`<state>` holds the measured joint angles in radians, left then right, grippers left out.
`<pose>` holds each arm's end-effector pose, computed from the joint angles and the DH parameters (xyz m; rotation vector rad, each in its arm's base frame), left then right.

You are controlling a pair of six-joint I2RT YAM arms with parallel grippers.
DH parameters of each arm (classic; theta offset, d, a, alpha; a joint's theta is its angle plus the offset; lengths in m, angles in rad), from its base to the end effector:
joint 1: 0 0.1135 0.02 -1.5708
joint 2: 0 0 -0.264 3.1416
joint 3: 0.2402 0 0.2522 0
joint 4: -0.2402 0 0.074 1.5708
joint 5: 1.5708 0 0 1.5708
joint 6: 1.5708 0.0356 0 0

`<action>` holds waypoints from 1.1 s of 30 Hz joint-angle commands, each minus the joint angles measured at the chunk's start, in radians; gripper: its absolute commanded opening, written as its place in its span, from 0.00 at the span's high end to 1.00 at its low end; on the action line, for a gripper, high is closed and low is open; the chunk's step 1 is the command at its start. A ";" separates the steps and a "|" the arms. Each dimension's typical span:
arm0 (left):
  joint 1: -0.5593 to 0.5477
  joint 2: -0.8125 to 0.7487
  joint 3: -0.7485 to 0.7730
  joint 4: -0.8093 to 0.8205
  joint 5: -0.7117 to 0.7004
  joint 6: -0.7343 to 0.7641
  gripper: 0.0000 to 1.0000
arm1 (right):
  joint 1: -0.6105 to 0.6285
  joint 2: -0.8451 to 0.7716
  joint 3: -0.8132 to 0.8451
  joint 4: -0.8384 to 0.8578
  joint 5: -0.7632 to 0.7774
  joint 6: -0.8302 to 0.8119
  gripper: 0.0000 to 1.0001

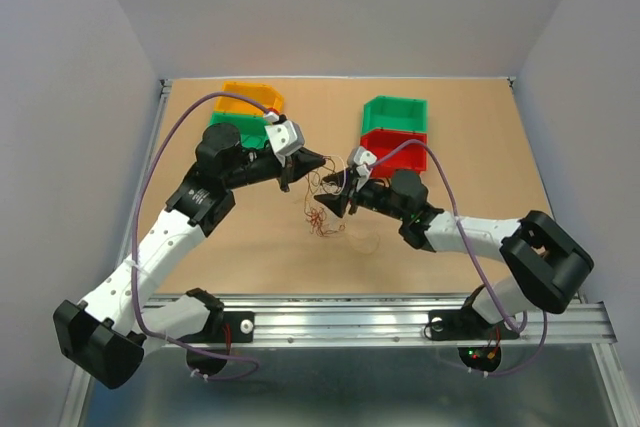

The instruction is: Untangle the cables

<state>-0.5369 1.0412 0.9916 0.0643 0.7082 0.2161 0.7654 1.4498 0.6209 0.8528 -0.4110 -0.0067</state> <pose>0.1903 -0.1402 0.3906 1.0844 1.1986 -0.7976 0.2097 0.2212 0.2381 -0.9113 1.3425 0.9091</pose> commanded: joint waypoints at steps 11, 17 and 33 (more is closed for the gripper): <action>-0.006 -0.023 0.039 0.026 0.117 -0.020 1.00 | 0.000 0.130 0.088 0.175 0.155 -0.027 0.52; -0.002 -0.049 0.032 0.031 -0.142 -0.034 0.66 | -0.001 0.077 0.047 0.189 0.247 -0.006 0.99; -0.001 0.198 -0.065 0.114 -0.165 0.062 0.01 | 0.000 -0.334 -0.139 0.155 0.322 0.192 0.99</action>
<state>-0.5354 1.2781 0.9474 0.0814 0.4946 0.2604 0.7658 1.1538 0.5140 0.9787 -0.1764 0.1268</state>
